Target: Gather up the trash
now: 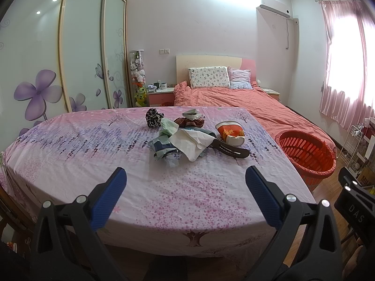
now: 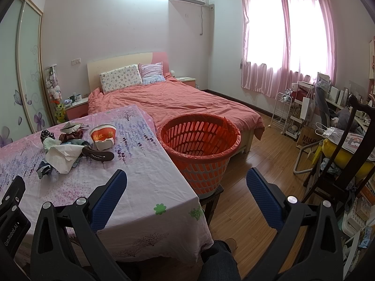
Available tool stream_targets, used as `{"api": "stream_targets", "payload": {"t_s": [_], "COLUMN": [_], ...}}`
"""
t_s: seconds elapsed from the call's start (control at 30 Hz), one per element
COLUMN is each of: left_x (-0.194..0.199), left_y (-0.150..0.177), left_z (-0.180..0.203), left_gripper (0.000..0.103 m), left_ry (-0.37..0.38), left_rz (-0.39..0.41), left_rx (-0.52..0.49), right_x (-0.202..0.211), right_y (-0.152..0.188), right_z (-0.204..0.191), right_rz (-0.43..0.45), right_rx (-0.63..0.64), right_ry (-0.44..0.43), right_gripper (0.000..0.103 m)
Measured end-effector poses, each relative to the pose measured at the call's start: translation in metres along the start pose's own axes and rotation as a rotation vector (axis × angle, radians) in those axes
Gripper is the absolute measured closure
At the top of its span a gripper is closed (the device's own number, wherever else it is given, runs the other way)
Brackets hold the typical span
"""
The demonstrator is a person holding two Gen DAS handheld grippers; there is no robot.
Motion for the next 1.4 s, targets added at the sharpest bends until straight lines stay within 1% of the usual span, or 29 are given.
{"api": "stream_targets", "payload": {"t_s": [1.27,1.37,1.4], "left_x": [0.0006,-0.0016,-0.0082], "left_y": [0.0004,0.0003,0.0022], "left_z": [-0.0004,-0.0019,-0.0014], "left_gripper": [0.004,0.004,0.004], "left_ry": [0.001,-0.004,-0.009], "left_rz": [-0.005,-0.007,-0.009], "left_rx": [0.002,0.011,0.017], "right_x": [-0.0032,-0.0057,-0.0062], "right_y": [0.0006,0.0007,0.0012], "right_z": [-0.0006,-0.0008,-0.0013], "right_rz": [-0.005,-0.008,-0.009], "right_rx": [0.002,-0.001,-0.004], "right_ry": [0.0,-0.005,-0.01], "right_gripper": [0.002,0.002,0.002]}}
Point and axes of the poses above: each gripper's, at about its wrist camera, not at the fingertips, and x roughly against the way its jaws point, z to its right, y to its underside, the point moved 4 cm from there along -x, roughly the way its jaws point, and after that the axes turned 13 degrees about z, right-handed, at the moved point
